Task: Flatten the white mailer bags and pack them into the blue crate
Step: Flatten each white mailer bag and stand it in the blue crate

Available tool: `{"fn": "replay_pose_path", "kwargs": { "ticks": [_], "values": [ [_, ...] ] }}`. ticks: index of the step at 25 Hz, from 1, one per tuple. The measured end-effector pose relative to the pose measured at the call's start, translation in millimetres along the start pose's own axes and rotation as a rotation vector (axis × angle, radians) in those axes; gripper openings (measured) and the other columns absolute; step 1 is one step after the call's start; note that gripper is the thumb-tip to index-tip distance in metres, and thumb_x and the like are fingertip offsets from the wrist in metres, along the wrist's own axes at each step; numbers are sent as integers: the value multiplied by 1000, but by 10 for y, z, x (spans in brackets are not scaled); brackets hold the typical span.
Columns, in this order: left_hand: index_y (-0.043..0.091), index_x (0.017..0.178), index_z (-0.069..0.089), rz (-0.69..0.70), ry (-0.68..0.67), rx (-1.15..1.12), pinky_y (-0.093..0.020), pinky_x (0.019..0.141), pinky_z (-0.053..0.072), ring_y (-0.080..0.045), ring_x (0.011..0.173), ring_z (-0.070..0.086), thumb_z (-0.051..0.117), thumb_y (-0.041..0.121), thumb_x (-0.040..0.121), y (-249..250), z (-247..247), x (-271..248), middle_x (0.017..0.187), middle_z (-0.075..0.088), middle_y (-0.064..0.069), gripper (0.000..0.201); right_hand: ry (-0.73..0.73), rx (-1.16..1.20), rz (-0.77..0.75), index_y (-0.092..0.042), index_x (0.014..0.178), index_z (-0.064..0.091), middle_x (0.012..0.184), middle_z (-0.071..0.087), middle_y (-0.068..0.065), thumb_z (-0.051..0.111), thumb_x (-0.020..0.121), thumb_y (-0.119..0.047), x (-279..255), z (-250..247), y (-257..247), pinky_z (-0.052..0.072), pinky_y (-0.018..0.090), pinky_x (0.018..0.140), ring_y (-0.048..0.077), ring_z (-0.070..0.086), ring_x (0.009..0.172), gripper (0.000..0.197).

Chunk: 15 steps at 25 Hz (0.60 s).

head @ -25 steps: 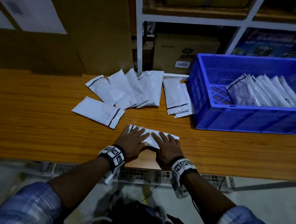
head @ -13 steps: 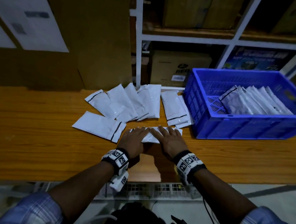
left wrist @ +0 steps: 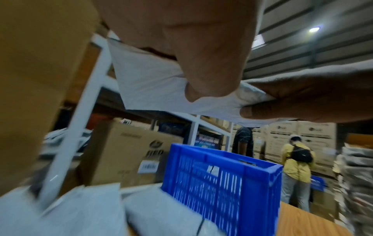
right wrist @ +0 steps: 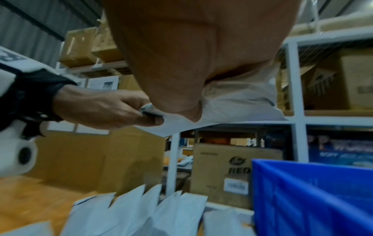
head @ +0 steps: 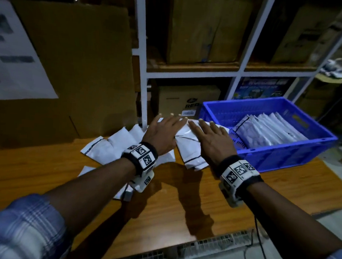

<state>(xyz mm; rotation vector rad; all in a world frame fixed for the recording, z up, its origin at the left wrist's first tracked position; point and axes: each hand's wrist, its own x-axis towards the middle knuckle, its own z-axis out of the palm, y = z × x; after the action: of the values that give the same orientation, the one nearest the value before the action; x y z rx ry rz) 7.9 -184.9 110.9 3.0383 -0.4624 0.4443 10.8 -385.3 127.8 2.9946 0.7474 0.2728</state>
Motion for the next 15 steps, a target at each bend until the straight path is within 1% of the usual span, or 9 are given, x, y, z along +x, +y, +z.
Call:
{"fn": "replay_pose_path", "kwargs": {
  "ticks": [2,4,5,7,9,10,12,13,15],
  "values": [
    [26,156,28,63,36,30,-49,121,16,-21,149,27,55,19,89,70,-84,361,161,32,1,72,30,-14,33,-34,157,5,162,19,5,35,94,-16,63,-99,236,28,48,113,34,24,146,71],
    [29,155,29,105,1,42,-48,122,13,-20,149,25,56,25,89,208,-144,761,161,31,2,71,24,-10,72,-32,157,7,162,21,6,27,93,-25,112,-194,513,33,47,109,34,30,142,67],
    [29,154,31,125,-11,65,-47,122,12,-19,149,26,57,27,88,290,-157,961,161,31,3,71,8,-10,98,-31,157,7,161,21,7,31,93,-24,139,-217,664,35,46,107,34,32,140,68],
    [30,151,35,189,-15,112,-45,121,11,-18,147,29,61,27,86,531,-163,1429,159,35,4,70,-44,1,143,-29,157,6,160,22,8,45,89,-15,217,-206,1092,41,45,101,35,39,135,79],
    [31,146,43,249,-27,129,-45,119,15,-18,141,38,64,27,83,791,-106,1887,151,44,4,67,-115,70,157,-25,157,6,157,28,12,51,86,-13,309,-140,1557,45,46,97,39,46,127,85],
    [32,142,48,281,-33,141,-44,117,18,-20,135,44,64,27,82,914,-68,2104,143,50,3,62,-145,126,160,-22,157,7,154,33,15,52,86,-13,363,-102,1771,45,45,95,40,49,124,84],
    [32,126,60,326,-62,157,-42,112,26,-23,122,54,63,28,81,1214,38,2580,127,60,2,45,-206,239,201,-18,157,13,144,45,20,50,90,-14,500,-47,2243,44,40,90,38,54,117,77],
    [31,117,64,335,-93,157,-42,111,27,-24,118,56,62,27,82,1324,102,2768,120,63,3,35,-242,296,229,-14,155,19,139,51,21,49,92,-14,566,-16,2412,42,36,86,37,56,115,70],
    [27,104,68,340,-192,153,-42,111,28,-23,114,59,62,24,83,1535,273,3108,111,68,2,22,-313,374,269,-9,142,37,131,55,23,47,95,-14,670,64,2706,36,33,81,37,54,115,48]
  ]
}}
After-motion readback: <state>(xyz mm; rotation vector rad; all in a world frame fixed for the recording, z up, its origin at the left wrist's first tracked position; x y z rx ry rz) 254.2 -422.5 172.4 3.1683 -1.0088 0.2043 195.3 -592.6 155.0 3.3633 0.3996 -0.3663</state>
